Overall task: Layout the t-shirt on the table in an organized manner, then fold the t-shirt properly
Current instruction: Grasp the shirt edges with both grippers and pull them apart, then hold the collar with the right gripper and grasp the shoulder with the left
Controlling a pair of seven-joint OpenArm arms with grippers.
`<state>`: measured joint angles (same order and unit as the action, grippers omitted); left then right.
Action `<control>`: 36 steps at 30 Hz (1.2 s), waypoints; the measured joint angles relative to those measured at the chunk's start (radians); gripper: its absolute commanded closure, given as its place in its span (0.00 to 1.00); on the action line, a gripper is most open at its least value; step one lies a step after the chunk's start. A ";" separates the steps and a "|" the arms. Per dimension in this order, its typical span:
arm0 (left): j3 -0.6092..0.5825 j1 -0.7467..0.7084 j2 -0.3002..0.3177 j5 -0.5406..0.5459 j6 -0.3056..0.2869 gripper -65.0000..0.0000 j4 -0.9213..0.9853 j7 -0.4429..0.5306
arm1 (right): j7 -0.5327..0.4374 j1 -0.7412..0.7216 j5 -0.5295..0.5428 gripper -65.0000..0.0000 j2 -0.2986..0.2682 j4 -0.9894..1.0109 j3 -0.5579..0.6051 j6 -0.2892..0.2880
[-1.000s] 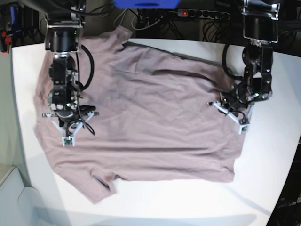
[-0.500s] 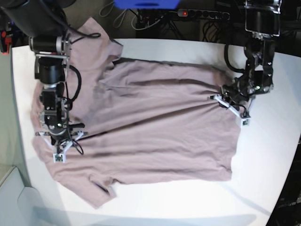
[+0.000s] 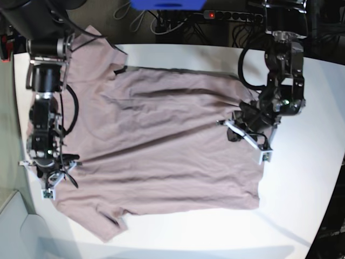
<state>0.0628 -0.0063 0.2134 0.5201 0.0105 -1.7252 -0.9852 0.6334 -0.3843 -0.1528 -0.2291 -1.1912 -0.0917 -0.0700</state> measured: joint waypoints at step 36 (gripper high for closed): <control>0.078 0.386 0.100 0.050 -0.060 1.00 0.951 0.505 | 0.034 0.374 0.023 1.00 0.050 -0.190 -0.050 0.005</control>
<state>0.1406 0.3801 0.3134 0.5705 -0.0498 -0.7742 -0.4801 0.6674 -0.0105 -0.1303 -0.1795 -1.3811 -0.1417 -0.0647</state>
